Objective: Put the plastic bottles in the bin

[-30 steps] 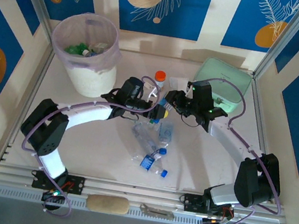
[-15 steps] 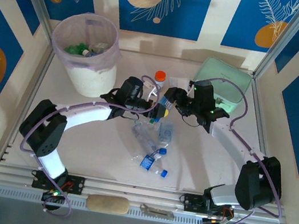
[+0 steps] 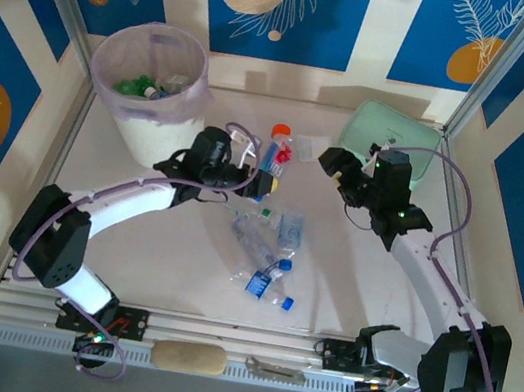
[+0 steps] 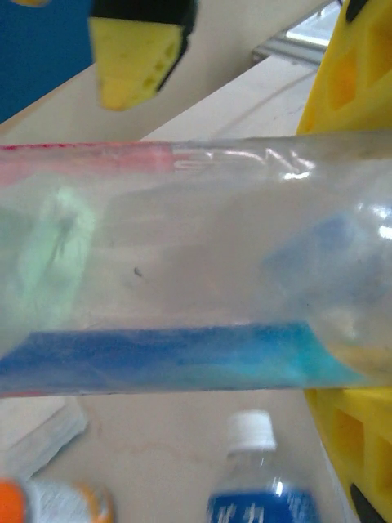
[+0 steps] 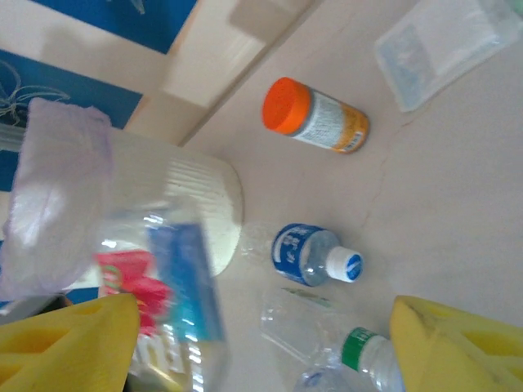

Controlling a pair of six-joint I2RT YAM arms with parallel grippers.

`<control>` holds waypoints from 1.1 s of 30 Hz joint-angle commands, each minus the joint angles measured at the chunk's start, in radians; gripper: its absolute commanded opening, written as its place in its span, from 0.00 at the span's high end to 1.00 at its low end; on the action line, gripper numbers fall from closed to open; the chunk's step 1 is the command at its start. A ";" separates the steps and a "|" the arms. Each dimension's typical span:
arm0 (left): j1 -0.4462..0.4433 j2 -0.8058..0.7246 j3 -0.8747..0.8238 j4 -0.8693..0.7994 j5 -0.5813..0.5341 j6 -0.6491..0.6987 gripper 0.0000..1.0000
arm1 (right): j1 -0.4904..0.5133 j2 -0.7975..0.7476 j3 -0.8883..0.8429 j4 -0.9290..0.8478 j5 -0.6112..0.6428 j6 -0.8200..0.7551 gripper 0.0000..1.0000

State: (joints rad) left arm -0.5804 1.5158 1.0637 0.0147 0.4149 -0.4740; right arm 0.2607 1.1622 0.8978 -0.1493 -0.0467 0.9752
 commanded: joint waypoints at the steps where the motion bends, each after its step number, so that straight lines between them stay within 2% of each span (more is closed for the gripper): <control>1: 0.052 -0.050 0.113 -0.101 -0.031 0.089 0.54 | -0.012 -0.029 -0.048 -0.010 0.050 0.035 0.19; 9: 0.218 -0.065 0.363 -0.272 -0.040 0.190 0.54 | -0.015 -0.017 -0.086 0.001 0.033 0.059 0.18; 15: 0.329 -0.047 0.588 -0.421 -0.118 0.327 0.55 | -0.019 -0.004 -0.089 0.011 0.018 0.062 0.17; 19: 0.415 -0.030 0.681 -0.475 -0.152 0.374 0.58 | -0.021 -0.004 -0.091 0.012 0.015 0.060 0.17; 22: 0.482 -0.016 0.708 -0.491 -0.157 0.375 0.64 | -0.024 -0.004 -0.092 0.008 0.013 0.059 0.17; 27: 0.569 0.010 0.707 -0.514 -0.140 0.359 0.64 | -0.028 -0.007 -0.092 0.001 0.013 0.058 0.17; 33: 0.619 0.048 0.681 -0.527 -0.118 0.339 0.64 | -0.027 -0.010 -0.092 -0.004 0.013 0.059 0.17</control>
State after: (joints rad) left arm 0.0185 1.5505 1.7470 -0.4923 0.2764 -0.1295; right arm 0.2379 1.1503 0.8204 -0.1455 -0.0261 1.0264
